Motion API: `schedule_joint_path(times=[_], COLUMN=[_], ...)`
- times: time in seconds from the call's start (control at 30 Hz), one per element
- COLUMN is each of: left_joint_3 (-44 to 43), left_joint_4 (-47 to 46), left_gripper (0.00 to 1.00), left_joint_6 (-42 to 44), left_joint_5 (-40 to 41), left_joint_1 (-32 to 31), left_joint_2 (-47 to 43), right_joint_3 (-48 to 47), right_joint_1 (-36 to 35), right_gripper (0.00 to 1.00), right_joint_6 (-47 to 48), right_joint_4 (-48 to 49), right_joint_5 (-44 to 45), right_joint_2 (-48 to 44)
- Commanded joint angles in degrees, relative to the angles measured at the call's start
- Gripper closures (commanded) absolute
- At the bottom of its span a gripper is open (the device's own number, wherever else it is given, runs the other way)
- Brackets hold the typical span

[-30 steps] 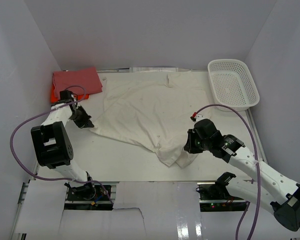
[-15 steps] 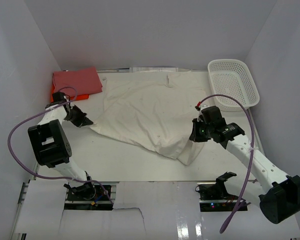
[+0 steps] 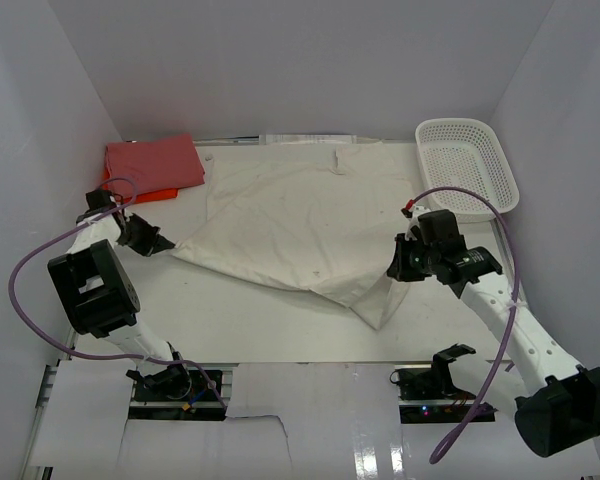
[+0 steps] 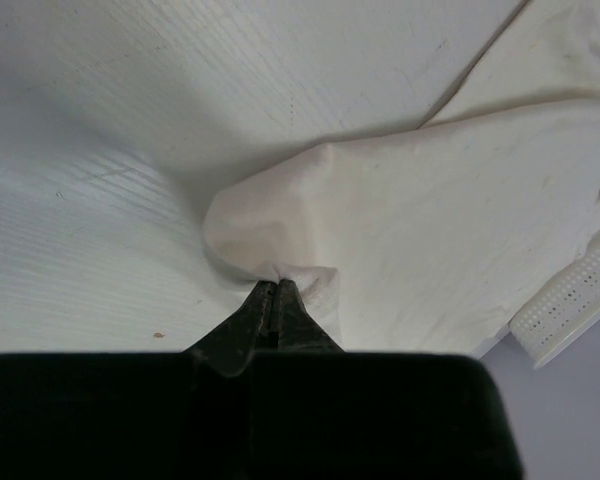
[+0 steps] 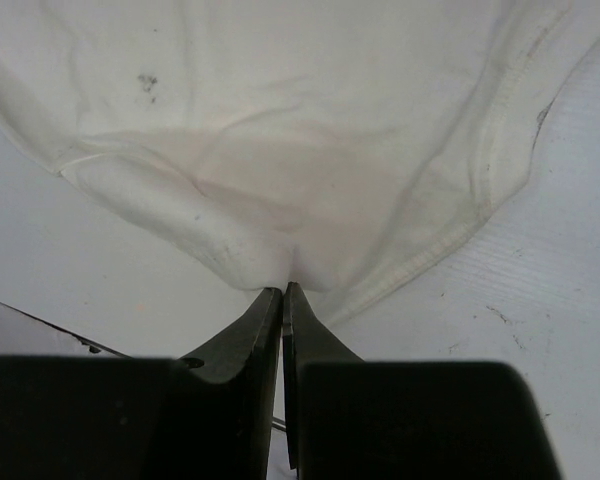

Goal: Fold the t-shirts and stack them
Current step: Flatten out the tshirt

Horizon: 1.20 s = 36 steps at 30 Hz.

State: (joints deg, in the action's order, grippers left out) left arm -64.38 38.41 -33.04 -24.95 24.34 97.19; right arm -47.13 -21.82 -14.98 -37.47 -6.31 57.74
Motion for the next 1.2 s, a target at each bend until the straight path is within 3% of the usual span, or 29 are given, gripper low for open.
schedule_joint_path(times=[0.0, 0.33, 0.7, 1.17], left_joint_3=[-0.66, -2.76, -5.84, -7.69], left_joint_4=[-1.24, -2.55, -7.12, -9.76], left_gripper=[1.00, 1.00, 1.00, 1.00], left_joint_6=[0.08, -2.73, -8.27, -12.31], left_joint_5=[-1.59, -0.98, -6.42, -4.76], left_joint_1=[0.89, 1.41, 1.24, -0.08], left_joint_2=[-0.86, -2.71, 1.07, 4.50], right_joint_3=[-1.03, -7.52, -14.47, -25.37], right_joint_1=[1.17, 2.31, 3.63, 5.47], right_gripper=[0.92, 0.92, 0.92, 0.92], right_joint_6=[1.18, 2.68, 4.00, 5.58], right_joint_4=[-1.28, -1.11, -0.14, -0.41], right_joint_5=[-1.51, -1.69, 0.24, 1.03], right_joint_2=[-2.28, 4.21, 11.43, 21.98])
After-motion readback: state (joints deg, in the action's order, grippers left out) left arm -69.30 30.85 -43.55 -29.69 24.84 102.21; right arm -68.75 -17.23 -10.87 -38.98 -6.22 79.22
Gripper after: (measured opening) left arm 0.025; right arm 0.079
